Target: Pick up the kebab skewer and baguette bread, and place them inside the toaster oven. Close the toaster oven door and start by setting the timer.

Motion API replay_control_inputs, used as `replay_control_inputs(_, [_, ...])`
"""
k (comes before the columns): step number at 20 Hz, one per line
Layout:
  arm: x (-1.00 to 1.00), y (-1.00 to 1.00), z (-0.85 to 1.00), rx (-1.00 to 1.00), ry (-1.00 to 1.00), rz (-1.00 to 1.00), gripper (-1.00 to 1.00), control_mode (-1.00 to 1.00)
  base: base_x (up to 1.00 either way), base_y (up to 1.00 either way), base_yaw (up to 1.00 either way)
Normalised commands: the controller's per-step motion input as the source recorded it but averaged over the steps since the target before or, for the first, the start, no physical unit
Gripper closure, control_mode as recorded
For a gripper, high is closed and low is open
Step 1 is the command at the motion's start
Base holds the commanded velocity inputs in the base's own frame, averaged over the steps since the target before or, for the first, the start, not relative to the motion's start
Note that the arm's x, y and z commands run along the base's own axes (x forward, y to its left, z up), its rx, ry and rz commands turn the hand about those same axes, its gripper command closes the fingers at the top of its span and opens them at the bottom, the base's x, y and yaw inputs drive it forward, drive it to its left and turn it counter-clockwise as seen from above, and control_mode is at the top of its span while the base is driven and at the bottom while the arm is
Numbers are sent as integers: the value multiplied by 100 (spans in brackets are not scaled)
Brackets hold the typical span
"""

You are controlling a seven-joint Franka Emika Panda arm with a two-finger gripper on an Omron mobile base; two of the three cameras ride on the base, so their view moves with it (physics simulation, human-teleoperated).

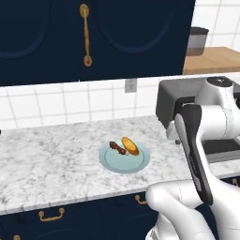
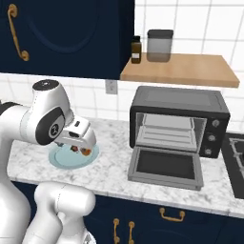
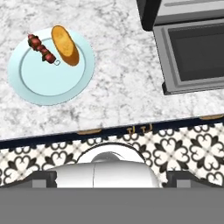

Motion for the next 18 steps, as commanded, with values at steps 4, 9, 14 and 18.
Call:
replay_control_inputs(4, [0,0,0,0,0,0,-100,100,23,-33,0])
replay_control_inputs(9, [0,0,0,0,0,0,-100,100,34,-38,0])
replay_control_inputs(14, [0,0,0,0,0,0,-100,100,25,-37,0])
replay_control_inputs(18, [0,0,0,0,0,0,-100,100,20,-18,-2])
